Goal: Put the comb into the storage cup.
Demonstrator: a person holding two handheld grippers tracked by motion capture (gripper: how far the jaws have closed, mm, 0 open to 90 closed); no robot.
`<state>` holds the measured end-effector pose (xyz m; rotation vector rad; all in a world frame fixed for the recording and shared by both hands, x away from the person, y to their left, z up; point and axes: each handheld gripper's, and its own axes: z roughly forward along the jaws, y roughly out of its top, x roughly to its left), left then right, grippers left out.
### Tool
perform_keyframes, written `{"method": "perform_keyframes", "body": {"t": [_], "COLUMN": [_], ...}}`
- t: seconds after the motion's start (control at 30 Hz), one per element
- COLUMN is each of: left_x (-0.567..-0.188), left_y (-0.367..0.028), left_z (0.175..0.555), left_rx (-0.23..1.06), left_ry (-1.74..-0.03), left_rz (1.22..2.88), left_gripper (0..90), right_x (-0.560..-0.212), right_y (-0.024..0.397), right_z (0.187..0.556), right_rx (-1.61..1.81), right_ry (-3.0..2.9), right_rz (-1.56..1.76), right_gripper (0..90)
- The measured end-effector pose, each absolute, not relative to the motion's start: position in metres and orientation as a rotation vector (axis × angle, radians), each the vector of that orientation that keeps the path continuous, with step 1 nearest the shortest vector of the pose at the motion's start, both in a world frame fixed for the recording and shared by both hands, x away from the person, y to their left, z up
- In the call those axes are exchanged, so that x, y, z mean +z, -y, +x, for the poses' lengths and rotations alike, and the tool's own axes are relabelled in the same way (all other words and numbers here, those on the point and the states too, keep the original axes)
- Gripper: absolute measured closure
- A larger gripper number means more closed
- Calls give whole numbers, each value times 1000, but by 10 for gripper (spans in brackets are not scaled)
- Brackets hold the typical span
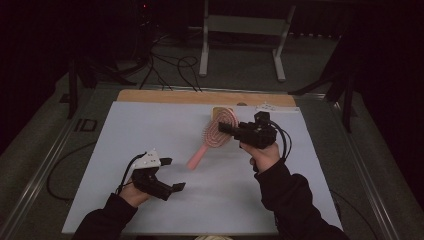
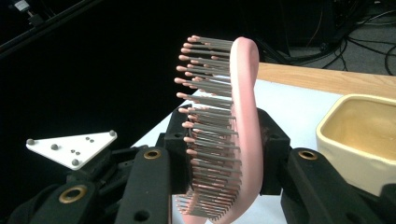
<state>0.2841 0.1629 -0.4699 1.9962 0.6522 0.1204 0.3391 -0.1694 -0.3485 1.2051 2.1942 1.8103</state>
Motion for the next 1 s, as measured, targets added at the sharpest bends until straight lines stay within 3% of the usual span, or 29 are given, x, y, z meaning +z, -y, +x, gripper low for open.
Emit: {"method": "perform_keyframes", "body": {"t": [1.0], "left_x": [-483], "left_y": [-201], "left_z": [264], "left_rx": [227], "left_ry": [-700], "left_rz": [1976], "left_gripper": [1], "right_x": [-310], "right_y": [191], "right_z": [361], "right_rx": [1799], "right_ry": [-2063], "right_rz": [1190], "right_gripper": [649]}}
